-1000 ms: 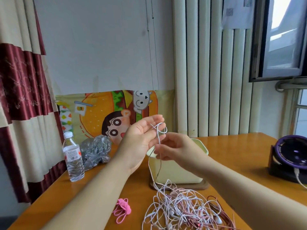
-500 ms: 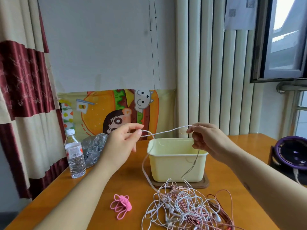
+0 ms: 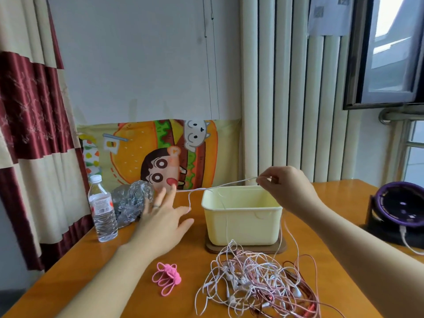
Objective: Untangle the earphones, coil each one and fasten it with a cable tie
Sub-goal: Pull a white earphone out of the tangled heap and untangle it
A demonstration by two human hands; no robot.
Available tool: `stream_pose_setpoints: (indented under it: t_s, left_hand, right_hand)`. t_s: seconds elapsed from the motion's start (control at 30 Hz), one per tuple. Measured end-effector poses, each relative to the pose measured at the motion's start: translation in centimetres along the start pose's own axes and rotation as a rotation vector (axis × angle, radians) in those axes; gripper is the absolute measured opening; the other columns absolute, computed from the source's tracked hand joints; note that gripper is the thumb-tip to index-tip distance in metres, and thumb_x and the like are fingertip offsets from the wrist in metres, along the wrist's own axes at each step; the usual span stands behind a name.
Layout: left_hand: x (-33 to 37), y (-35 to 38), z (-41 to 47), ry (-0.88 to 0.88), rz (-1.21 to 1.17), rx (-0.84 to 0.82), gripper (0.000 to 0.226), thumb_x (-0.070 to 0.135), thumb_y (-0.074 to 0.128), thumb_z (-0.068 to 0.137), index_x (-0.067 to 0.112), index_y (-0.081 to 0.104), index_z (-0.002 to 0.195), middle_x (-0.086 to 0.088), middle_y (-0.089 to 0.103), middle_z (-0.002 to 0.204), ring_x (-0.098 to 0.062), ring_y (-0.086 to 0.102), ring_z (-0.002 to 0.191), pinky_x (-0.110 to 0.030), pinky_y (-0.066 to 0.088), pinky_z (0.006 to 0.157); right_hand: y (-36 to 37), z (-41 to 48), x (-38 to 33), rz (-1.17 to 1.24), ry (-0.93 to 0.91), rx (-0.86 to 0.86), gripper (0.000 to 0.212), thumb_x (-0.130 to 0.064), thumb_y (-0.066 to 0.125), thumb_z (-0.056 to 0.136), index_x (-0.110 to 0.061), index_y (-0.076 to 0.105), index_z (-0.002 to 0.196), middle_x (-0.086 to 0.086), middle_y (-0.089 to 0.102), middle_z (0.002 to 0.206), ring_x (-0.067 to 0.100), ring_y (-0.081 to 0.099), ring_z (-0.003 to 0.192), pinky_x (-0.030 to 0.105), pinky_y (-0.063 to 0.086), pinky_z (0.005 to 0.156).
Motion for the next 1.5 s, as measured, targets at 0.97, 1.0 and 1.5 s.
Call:
stream_pose_setpoints:
  t_s: [0.97, 1.0, 1.5]
  left_hand:
    - [9.8, -1.1, -1.7, 0.153, -1.501, -0.444, 0.019, 0.03, 0.061, 0.086, 0.013, 0.064, 0.093, 0.009, 0.054, 0.054, -0.014, 0.059, 0.071, -0.033, 0.045, 0.086]
    - [8.6, -1.4, -1.2, 0.103, -1.534, -0.356, 0.017, 0.026, 0.059, 0.085, 0.01, 0.062, 0.091, 0.009, 0.051, 0.052, -0.012, 0.055, 0.064, -0.036, 0.049, 0.085]
    - [-2.8, -4.7, 0.9, -0.151, -1.575, 0.371, 0.018, 0.019, 0.047, 0.098, 0.014, 0.064, 0.099, 0.011, 0.032, 0.05, -0.004, 0.028, 0.045, -0.019, 0.03, 0.048]
  right_hand:
    - [0.5, -0.1, -5.7, 1.109, 0.159, -0.394, 0.042, -0.032, 0.033, 0.102, -0.013, 0.067, 0.085, 0.005, 0.068, 0.082, 0.017, 0.061, 0.082, 0.029, 0.043, 0.078]
    - [0.0, 0.4, -4.8, 0.946, 0.102, -0.328, 0.041, -0.034, 0.034, 0.102, -0.014, 0.069, 0.09, 0.004, 0.07, 0.094, 0.015, 0.062, 0.09, 0.026, 0.044, 0.083]
    - [5.4, -3.2, 4.2, -0.602, 0.015, -0.887, 0.045, -0.069, 0.045, 0.083, -0.03, 0.067, 0.084, -0.015, 0.068, 0.081, 0.008, 0.051, 0.116, 0.075, -0.014, 0.098]
Point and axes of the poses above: each hand's wrist, its own z-axis towards the middle knuckle, its own y-axis out of the palm, x = y × z, the point moved 6 cm from there along z, towards the middle knuckle
